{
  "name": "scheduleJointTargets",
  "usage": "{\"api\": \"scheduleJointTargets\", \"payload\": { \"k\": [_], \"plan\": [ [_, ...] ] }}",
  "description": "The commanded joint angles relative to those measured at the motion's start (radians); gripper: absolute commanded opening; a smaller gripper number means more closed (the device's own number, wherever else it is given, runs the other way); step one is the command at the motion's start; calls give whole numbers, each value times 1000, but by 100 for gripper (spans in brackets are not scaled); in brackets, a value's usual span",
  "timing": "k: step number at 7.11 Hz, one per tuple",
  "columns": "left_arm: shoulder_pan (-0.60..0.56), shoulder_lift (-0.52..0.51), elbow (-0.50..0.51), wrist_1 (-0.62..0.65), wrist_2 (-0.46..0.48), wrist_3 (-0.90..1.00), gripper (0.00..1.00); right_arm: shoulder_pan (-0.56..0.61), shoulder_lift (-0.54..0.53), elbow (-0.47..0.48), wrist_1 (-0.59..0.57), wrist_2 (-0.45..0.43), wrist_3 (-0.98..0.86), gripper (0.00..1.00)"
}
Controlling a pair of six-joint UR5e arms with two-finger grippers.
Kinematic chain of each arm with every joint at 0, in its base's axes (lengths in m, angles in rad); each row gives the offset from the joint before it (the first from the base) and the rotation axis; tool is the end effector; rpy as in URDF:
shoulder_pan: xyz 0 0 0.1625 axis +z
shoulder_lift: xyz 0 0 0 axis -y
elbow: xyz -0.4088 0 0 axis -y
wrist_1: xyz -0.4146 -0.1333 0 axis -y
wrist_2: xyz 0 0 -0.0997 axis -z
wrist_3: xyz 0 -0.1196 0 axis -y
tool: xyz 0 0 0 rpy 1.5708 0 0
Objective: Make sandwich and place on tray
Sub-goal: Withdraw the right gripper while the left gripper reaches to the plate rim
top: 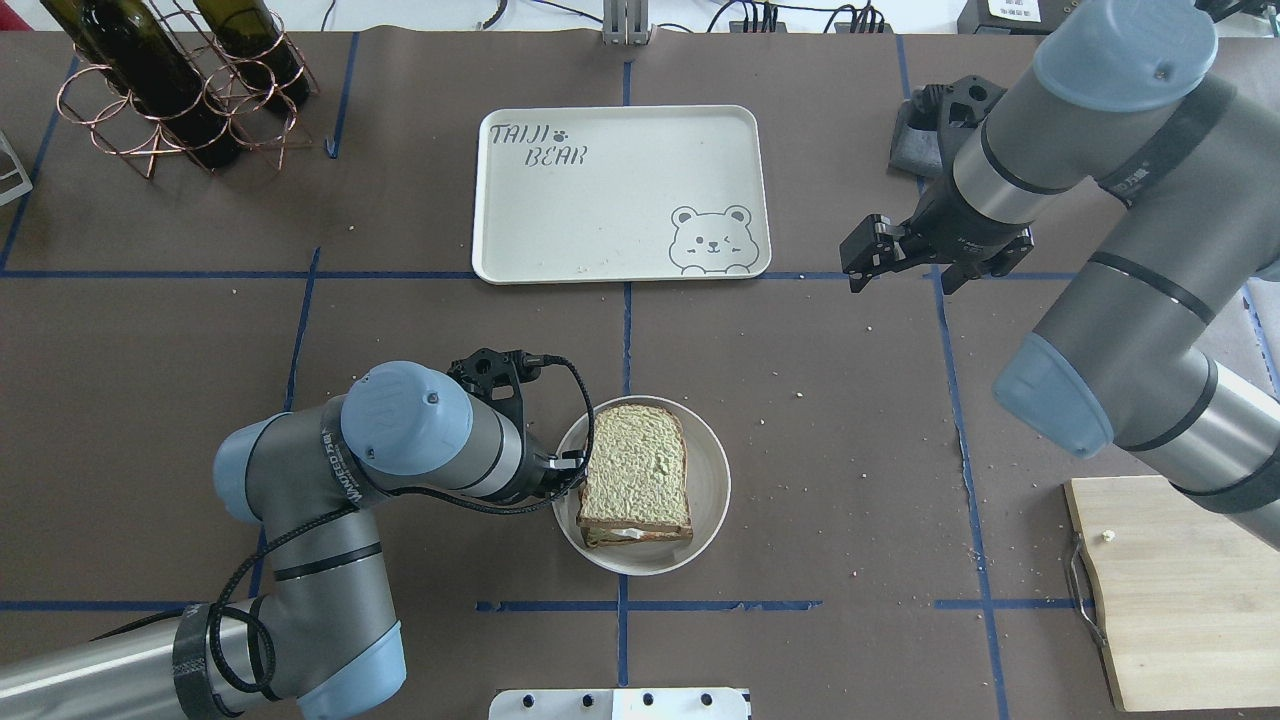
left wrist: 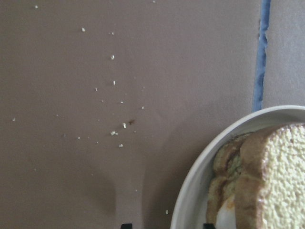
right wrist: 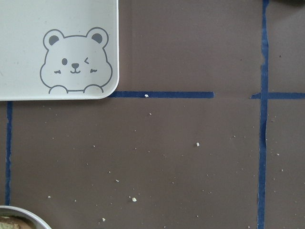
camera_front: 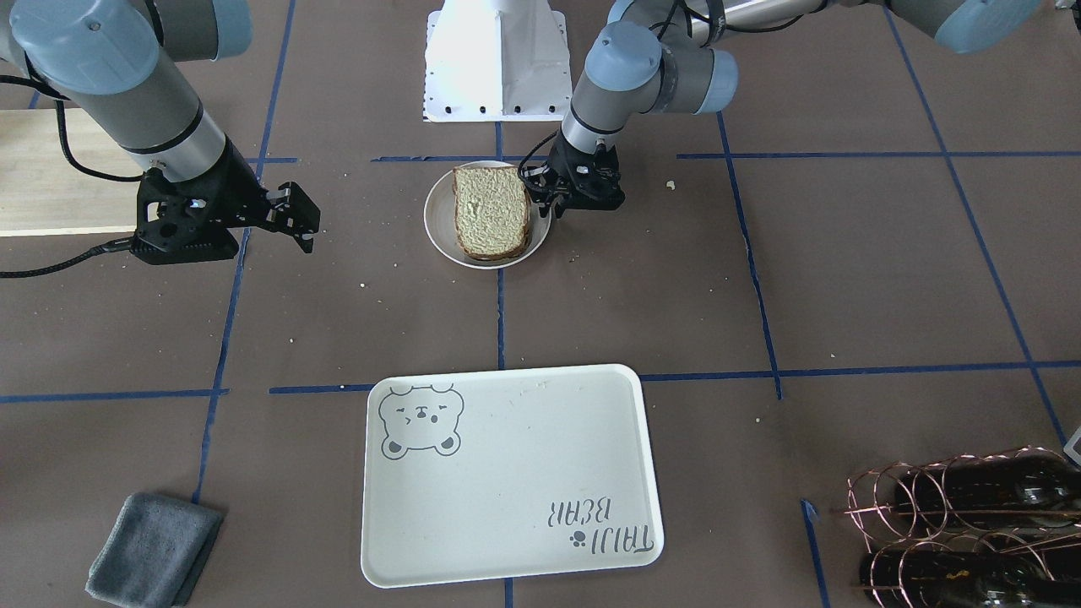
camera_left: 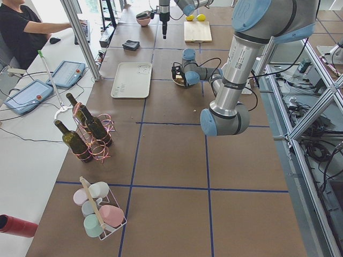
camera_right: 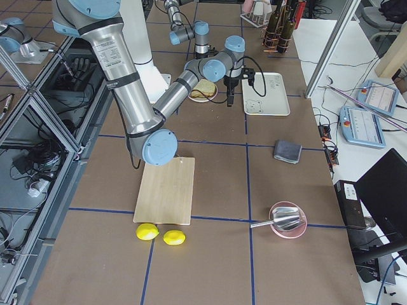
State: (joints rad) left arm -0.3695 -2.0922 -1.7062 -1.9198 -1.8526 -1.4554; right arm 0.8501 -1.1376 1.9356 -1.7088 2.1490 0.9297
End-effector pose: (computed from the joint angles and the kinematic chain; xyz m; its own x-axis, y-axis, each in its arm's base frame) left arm 0.6002 -0.3397 0.2411 0.5107 -0.0792 -0.8561 0.0695 0.9963 -0.0507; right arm -0.3457 -0.4966 0.2547 0.6619 -0.0054 0.7496 -0.0153 0.9997 0.0207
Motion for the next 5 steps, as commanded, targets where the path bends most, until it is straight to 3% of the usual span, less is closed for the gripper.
{"api": "scheduleJointTargets", "payload": {
  "k": [1,3,5],
  "plan": [
    [20,-2,5,-2,0,1,31,1,-1,3,0,0,0,100],
    [27,-5,5,-4,-2,1,30,1,-4,9,0,-1,0,100],
    [27,-8,-4,-2,-2,0,0,4,-8,11,0,-1,0,100]
  ]
}}
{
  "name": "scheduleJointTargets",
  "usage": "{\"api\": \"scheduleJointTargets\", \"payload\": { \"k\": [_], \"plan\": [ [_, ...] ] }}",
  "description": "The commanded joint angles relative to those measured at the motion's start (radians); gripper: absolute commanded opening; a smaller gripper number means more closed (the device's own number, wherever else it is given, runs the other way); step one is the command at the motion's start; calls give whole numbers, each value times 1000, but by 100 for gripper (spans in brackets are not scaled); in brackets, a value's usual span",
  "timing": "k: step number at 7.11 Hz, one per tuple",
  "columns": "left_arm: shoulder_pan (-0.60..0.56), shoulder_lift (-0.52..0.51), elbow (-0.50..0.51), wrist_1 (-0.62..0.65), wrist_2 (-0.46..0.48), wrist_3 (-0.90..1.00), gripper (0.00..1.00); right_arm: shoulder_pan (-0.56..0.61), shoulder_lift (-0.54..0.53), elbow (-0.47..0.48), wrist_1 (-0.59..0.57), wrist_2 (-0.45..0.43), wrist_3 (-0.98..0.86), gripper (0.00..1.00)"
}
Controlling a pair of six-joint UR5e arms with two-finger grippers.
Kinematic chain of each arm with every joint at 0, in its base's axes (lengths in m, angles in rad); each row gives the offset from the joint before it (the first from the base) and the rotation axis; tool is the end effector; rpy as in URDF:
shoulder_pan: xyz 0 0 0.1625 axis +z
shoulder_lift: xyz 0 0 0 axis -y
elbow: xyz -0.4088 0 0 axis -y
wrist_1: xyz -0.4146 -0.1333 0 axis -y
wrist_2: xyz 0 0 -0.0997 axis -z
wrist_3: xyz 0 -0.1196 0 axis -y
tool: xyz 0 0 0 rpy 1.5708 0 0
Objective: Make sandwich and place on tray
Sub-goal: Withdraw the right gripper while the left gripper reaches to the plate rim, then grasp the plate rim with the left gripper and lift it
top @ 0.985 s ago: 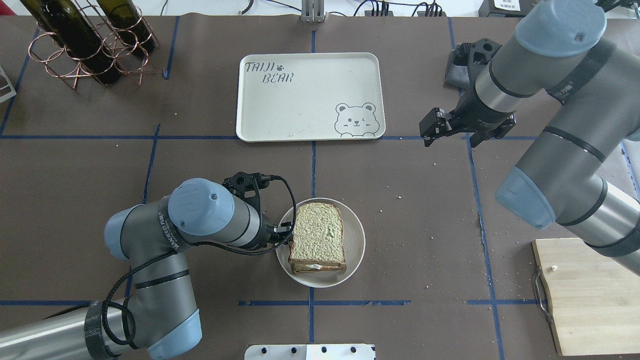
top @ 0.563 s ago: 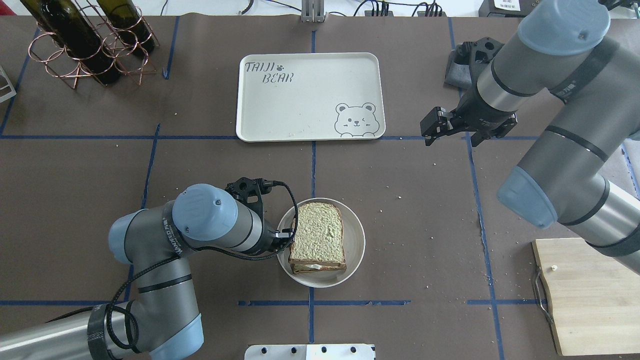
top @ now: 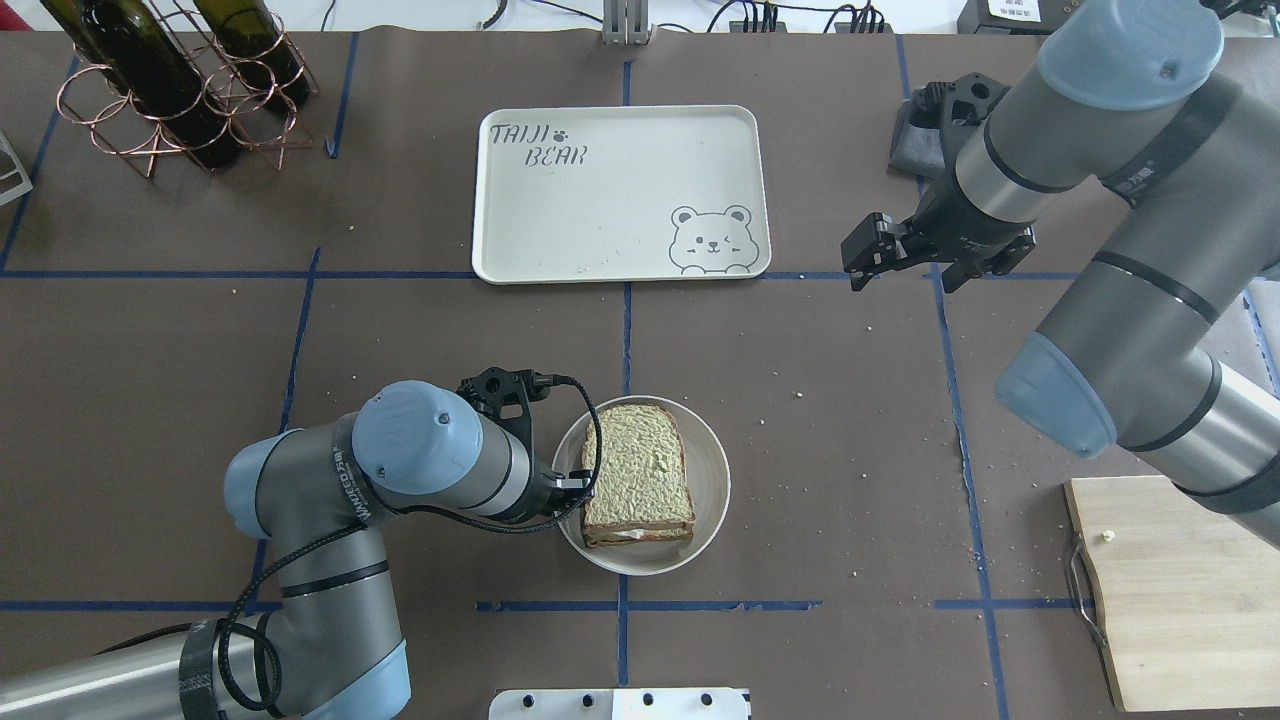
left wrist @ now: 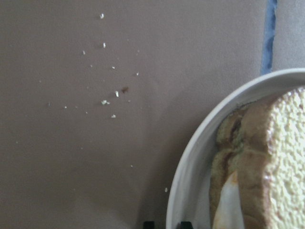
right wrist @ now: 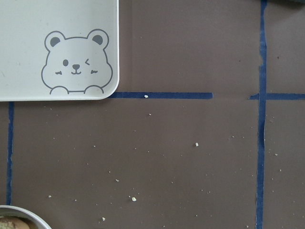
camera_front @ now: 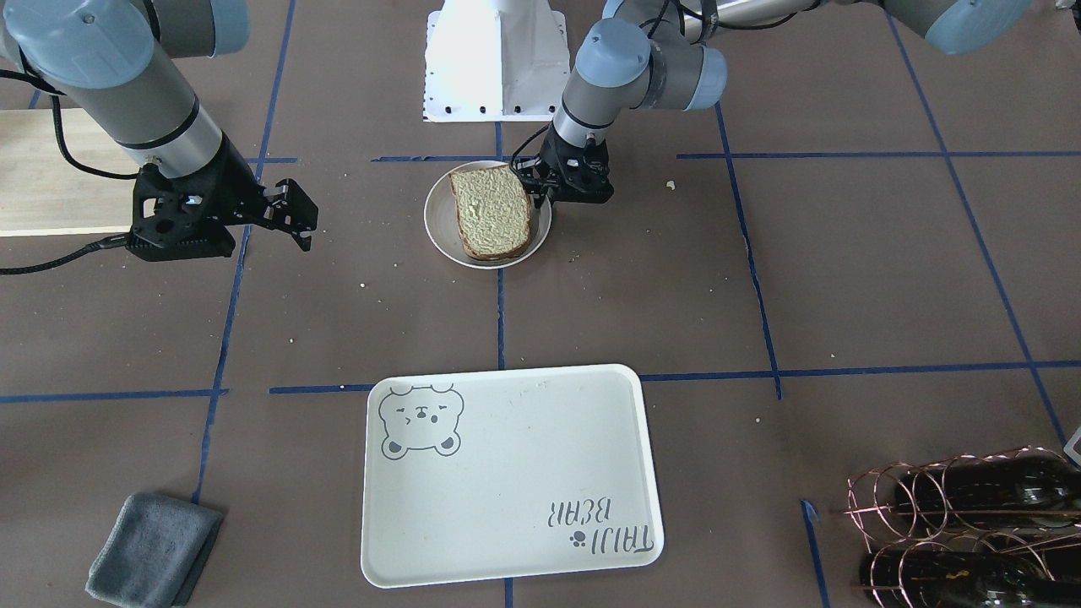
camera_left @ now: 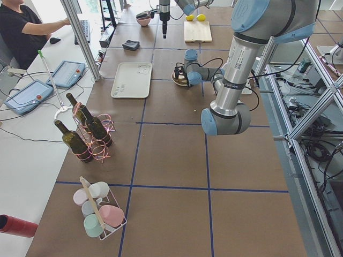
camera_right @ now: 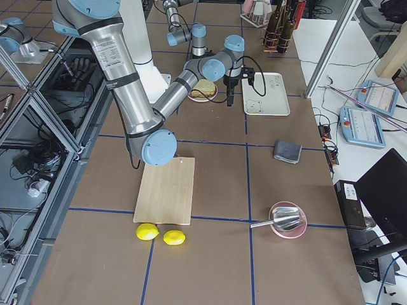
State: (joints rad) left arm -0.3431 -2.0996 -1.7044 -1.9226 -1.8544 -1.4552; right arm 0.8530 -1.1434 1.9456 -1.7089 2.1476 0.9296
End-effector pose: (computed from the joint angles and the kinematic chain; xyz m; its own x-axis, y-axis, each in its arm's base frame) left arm 0.6099 -0.3239 0.2365 0.5056 -0.0630 -0.8604 0.0412 0.9980 -0.0489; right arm -0.3420 -0.4952 0.2540 0.6605 -0.0059 0.7508 -0.0190 0.9995 0.0245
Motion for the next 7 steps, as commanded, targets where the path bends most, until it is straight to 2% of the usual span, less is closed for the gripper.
{"api": "scheduleJointTargets", "payload": {
  "k": [1,3,5,7],
  "plan": [
    [1,0,-12,-1,0,1,0,6,-4,1,0,1,0,100],
    [-37,1,-29,-71,-12,-2,0,37,-34,9,0,3,-36,100],
    [-153,-3,-46,-69,-189,-8,0,111,-102,3,-2,3,-206,100],
    [-259,-20,-11,-58,-215,-39,0,203,-136,-26,-65,3,-433,100]
  ]
}}
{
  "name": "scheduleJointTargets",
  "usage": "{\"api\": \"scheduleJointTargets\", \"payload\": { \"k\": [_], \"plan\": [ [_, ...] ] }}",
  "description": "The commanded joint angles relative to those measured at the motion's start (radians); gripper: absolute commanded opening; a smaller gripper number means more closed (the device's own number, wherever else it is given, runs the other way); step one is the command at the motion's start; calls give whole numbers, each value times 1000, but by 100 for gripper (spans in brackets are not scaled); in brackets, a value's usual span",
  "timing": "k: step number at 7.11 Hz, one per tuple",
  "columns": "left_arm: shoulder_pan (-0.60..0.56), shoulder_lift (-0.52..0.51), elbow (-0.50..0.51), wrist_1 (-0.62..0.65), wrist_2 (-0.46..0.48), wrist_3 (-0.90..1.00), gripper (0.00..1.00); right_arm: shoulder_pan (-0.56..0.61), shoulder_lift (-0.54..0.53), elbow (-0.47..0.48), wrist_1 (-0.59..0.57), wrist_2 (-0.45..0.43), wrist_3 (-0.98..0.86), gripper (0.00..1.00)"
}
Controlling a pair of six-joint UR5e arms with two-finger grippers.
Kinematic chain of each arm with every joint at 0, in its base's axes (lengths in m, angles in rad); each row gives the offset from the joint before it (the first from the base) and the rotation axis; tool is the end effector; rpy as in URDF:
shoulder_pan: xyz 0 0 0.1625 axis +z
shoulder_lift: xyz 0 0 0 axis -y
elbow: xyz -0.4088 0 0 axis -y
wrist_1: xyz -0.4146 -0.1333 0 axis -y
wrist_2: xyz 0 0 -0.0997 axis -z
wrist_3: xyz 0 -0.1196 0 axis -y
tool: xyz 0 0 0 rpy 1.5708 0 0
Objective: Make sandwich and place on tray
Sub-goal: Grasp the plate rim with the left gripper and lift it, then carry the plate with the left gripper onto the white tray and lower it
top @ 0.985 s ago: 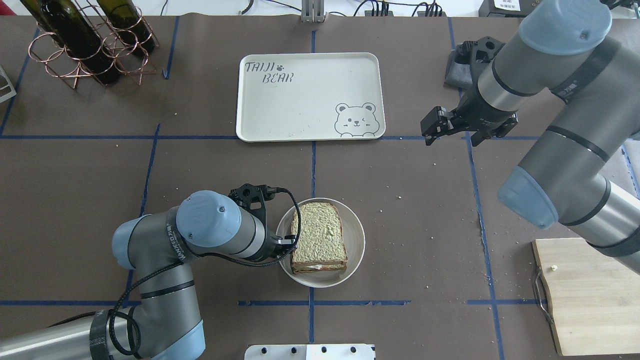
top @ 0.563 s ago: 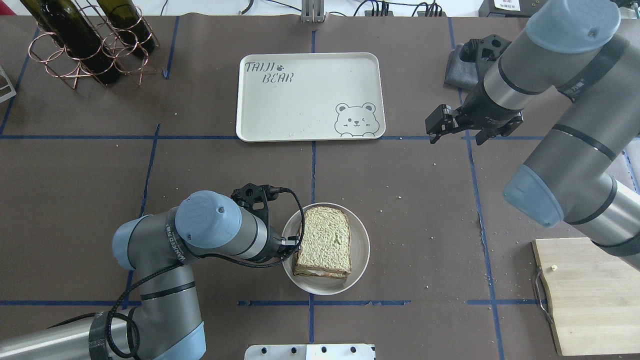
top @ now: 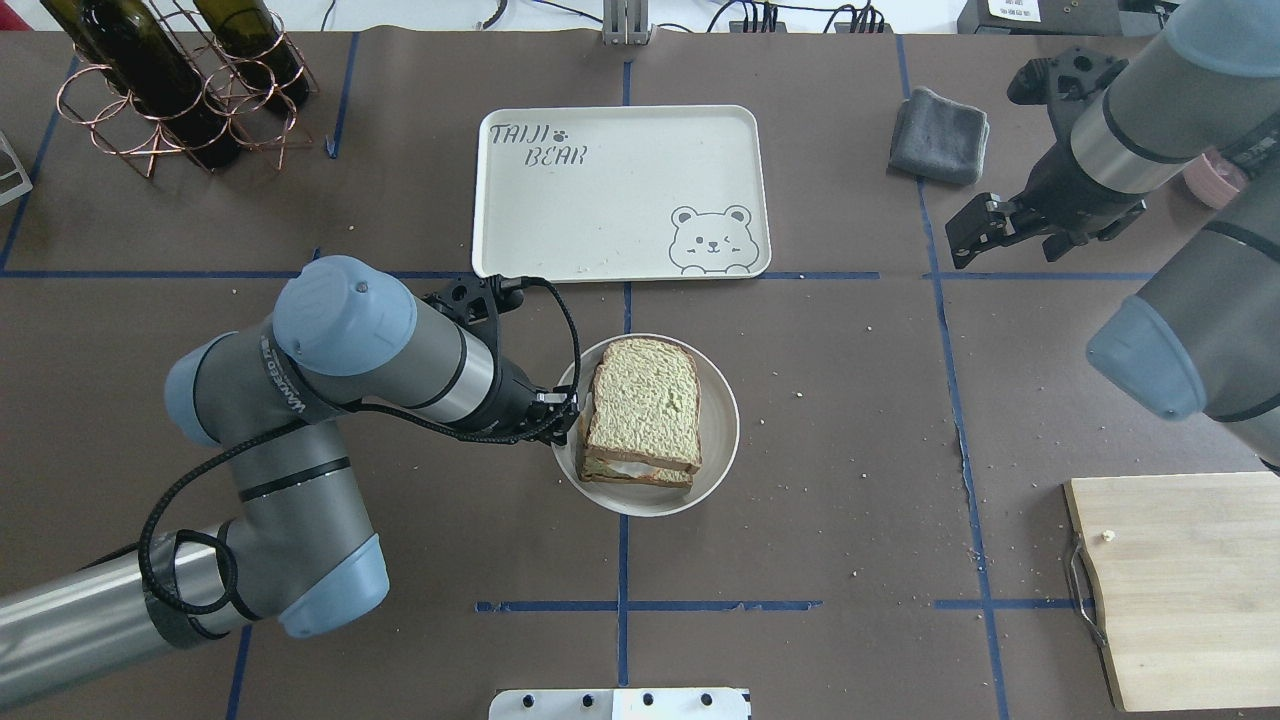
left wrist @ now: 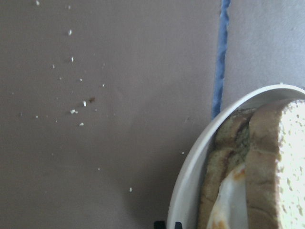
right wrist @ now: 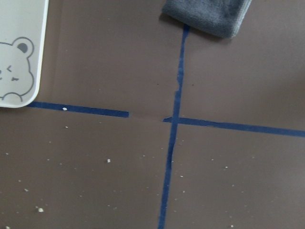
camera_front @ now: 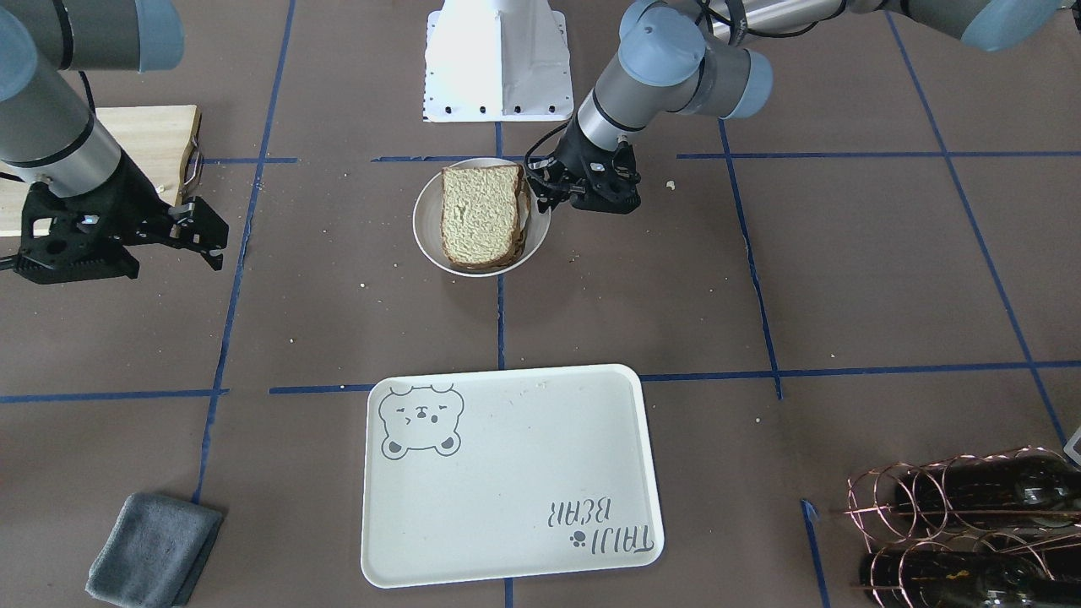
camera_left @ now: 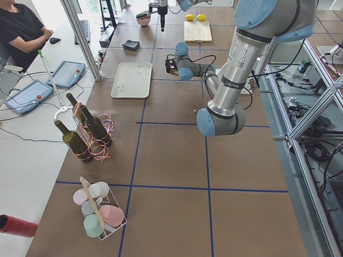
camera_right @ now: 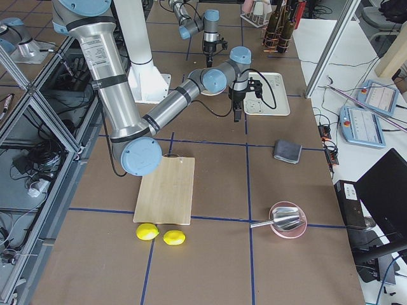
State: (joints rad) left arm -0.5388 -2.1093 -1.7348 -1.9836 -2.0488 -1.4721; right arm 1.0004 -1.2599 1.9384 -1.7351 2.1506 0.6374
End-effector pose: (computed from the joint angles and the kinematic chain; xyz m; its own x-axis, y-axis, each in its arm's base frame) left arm 0.5309 -0.4086 0.2027 0.3857 -0.1286 -0.9136 0.0633 0.9916 -0.1129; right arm -0.2582 -0.5280 0.3296 0.7287 -0.1092 0.6760 0.0454 0.9927 0.1114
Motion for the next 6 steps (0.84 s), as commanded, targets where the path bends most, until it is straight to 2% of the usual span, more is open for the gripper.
{"api": "scheduleJointTargets", "payload": {
  "k": [1,3,4,6],
  "plan": [
    [-123,-68,81,3,-21,-74,0,116,-21,-50,-91,-1,-285,100],
    [-200,-217,280,-12,-21,-231,0,243,-61,-143,-110,43,-549,100],
    [-228,-244,346,-45,-21,-293,0,309,-72,-200,-107,70,-623,100],
    [-231,-299,543,-257,-2,-547,0,409,-102,-272,-104,109,-702,100]
  ]
}}
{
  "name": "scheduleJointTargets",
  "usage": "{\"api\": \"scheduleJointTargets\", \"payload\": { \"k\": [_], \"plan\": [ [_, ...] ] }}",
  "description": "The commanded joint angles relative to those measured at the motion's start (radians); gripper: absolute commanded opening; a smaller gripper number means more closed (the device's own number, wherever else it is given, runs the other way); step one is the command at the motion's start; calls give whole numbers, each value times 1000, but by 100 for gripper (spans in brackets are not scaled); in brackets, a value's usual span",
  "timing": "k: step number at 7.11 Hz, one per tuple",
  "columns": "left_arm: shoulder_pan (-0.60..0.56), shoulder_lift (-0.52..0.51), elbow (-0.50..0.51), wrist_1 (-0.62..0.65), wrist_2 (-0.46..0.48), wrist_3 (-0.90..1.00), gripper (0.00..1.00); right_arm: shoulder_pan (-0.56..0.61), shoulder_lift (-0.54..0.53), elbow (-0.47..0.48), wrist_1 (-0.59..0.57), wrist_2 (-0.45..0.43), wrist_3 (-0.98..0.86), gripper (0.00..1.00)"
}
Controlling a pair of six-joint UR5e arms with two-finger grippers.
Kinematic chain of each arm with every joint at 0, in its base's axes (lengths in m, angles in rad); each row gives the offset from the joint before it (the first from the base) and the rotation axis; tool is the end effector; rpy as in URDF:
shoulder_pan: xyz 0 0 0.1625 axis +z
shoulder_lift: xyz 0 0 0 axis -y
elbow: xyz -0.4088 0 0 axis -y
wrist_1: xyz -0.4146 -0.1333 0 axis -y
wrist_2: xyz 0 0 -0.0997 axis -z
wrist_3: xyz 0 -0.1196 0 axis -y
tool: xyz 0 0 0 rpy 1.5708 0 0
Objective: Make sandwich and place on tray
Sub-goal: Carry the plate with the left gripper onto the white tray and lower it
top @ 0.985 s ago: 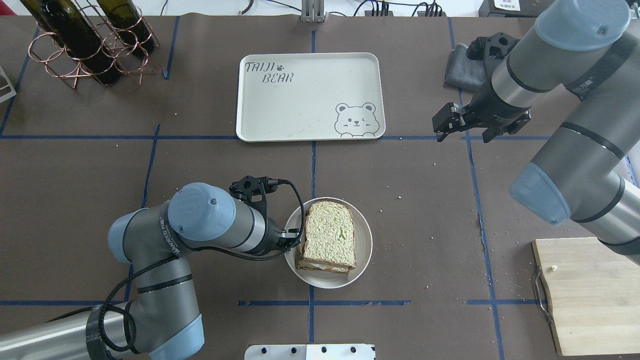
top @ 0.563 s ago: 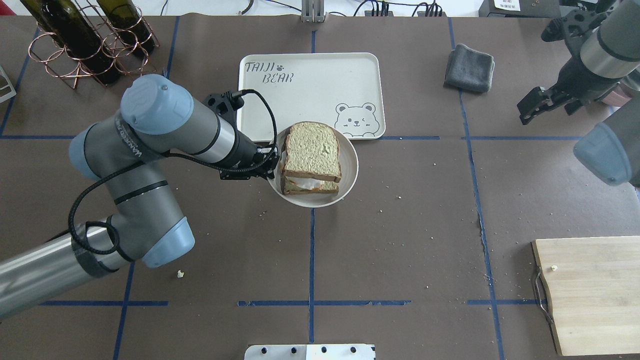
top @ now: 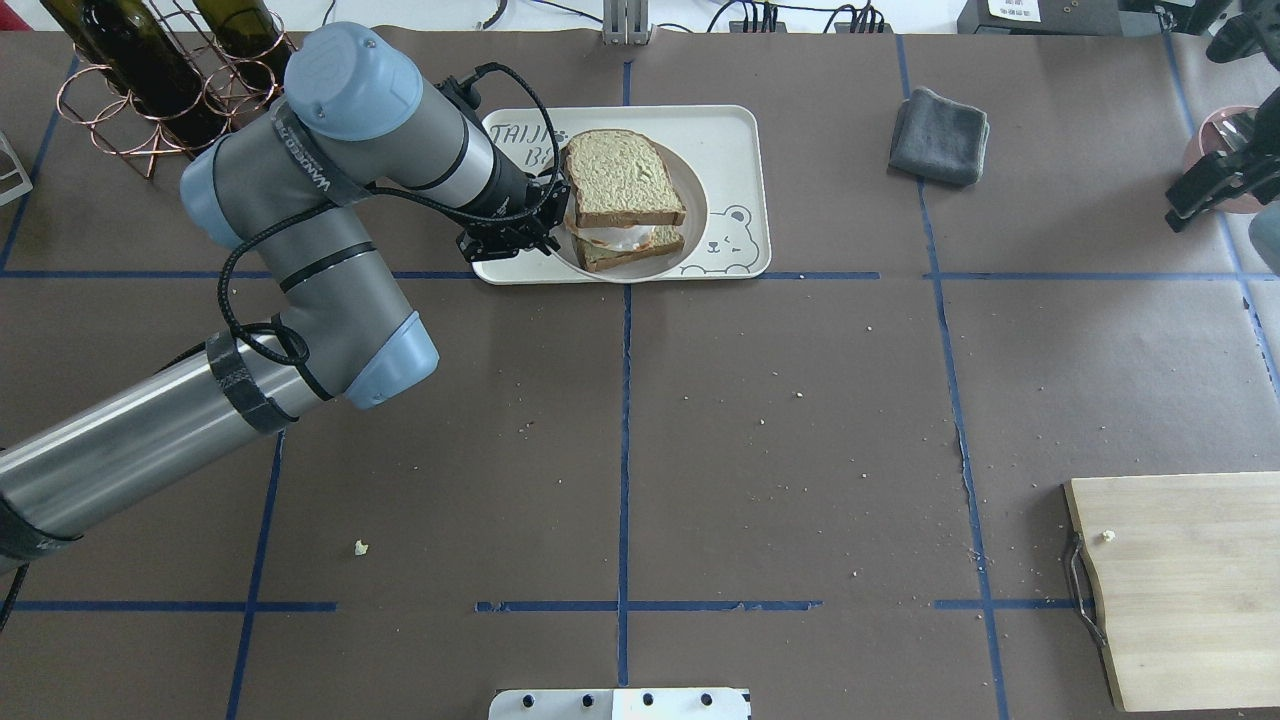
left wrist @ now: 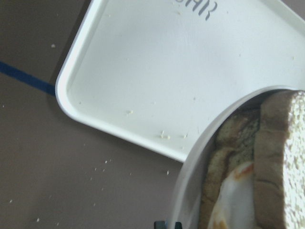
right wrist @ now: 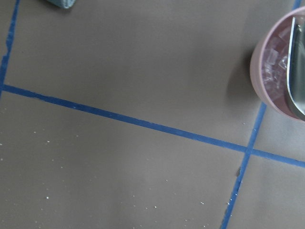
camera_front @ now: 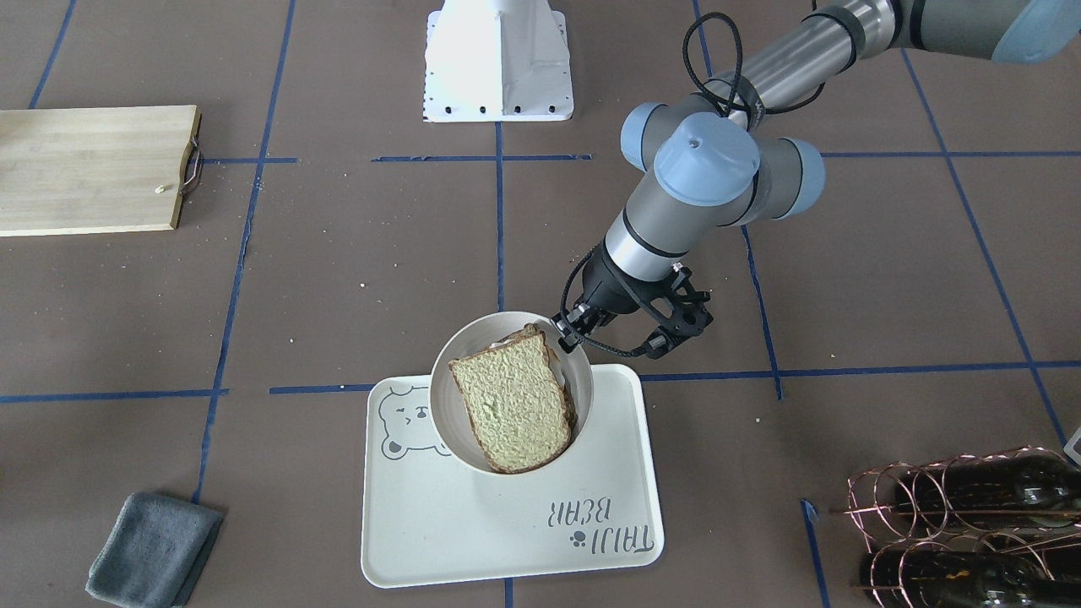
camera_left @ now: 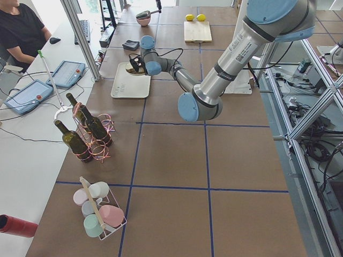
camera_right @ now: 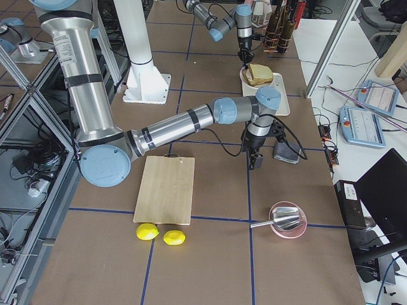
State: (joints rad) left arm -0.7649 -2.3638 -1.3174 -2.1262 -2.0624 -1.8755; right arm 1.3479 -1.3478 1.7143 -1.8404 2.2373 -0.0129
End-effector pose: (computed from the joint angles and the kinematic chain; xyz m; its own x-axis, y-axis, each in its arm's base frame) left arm 0.5141 -0.6000 0.1960 0.2229 -0.5805 -0.7831 0.3927 0.7887 -0.4729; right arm -0.0716 -0.5844 0.4965 0.7504 -0.2446 0.6140 0.2297 0.9676 0.1047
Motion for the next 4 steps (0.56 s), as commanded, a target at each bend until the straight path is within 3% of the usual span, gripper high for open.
{"api": "scheduleJointTargets", "payload": {
  "k": [1,4],
  "plan": [
    [-1,-84,197,-139,81,-202,0,72,-16,-51,1,59,-44,100],
    [59,-103,273,-179,190,-241,0,77,-17,-50,44,61,-45,100]
  ]
}}
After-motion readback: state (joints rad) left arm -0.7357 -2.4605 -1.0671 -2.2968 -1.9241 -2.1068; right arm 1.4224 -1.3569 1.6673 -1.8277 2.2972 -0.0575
